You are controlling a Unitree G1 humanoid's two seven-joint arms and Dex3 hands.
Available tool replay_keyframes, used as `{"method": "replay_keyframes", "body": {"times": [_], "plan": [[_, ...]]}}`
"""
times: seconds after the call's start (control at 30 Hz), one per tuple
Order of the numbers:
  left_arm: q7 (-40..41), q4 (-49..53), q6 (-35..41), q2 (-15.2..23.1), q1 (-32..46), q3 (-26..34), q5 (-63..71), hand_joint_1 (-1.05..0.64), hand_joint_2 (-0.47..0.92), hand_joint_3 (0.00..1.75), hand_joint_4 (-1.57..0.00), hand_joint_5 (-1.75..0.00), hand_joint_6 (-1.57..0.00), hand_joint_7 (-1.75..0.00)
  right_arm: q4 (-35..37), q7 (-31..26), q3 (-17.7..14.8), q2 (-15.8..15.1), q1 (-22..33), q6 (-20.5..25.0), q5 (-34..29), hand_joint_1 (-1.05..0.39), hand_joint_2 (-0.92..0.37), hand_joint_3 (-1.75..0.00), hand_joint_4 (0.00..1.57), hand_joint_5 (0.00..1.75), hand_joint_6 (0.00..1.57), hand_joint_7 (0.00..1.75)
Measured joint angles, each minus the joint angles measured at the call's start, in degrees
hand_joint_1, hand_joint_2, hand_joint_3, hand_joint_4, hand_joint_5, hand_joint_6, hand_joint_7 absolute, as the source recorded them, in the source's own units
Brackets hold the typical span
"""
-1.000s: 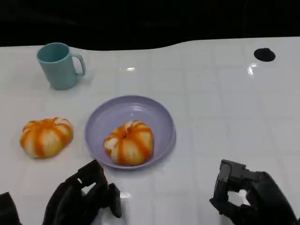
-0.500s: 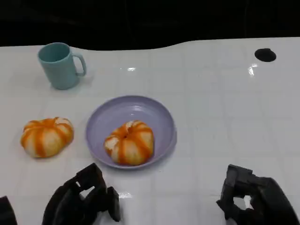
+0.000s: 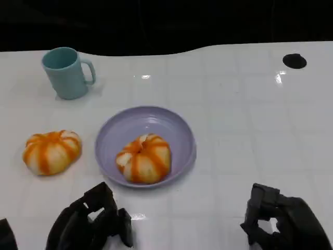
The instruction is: Grasp the bread from the table and place it into the plate.
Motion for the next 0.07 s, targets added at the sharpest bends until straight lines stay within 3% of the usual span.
{"method": "replay_keyframes", "body": {"times": [0.07], "plan": [[0.0,-0.06,-0.08,0.03,0.27,0.02,0.01,-0.64,0.92,0.21,-0.83,-1.75,-0.68,-1.65,-0.58,0.6,-0.03,0.2,0.1,0.55,1.07,-0.64,-0.92,-0.28,0.84,1.75,0.63,1.71]]}}
